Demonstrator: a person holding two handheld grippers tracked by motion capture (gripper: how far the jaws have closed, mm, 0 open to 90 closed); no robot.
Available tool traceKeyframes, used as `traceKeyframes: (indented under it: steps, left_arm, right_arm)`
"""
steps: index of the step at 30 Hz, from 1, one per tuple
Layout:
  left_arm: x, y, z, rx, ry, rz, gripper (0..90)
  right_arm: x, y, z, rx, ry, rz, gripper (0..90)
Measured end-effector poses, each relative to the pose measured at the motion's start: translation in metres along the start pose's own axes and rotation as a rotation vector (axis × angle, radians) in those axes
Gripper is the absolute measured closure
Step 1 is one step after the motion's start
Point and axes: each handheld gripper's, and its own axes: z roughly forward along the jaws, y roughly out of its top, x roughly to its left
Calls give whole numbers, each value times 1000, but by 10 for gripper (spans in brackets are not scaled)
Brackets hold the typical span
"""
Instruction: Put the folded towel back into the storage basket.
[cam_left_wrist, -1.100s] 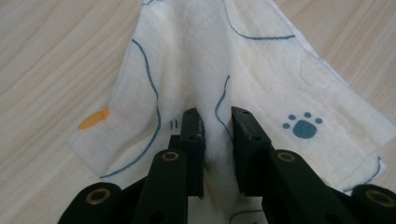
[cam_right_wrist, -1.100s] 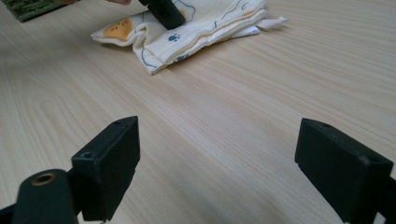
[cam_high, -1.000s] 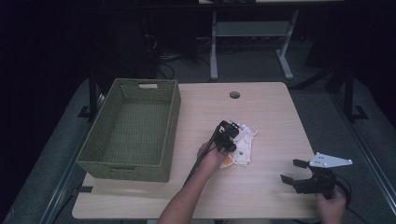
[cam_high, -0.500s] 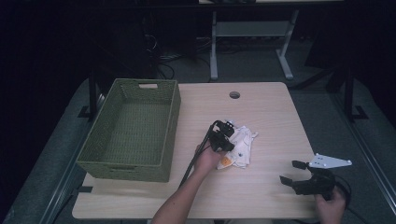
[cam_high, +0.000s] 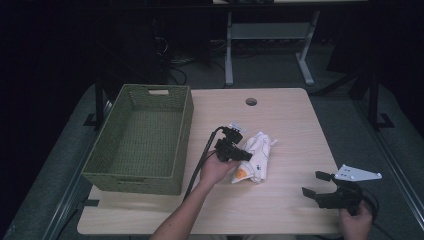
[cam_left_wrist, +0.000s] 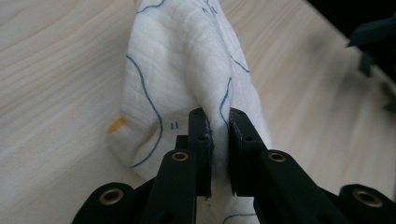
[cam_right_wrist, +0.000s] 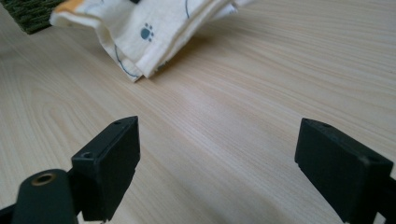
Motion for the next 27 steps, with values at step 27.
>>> traceKeyframes:
  steps: [27]
  left_arm:
    - [1, -8, -84, -151, -175, -40, 818]
  right_arm:
    - [2, 1, -1, 1, -11, 5, 137]
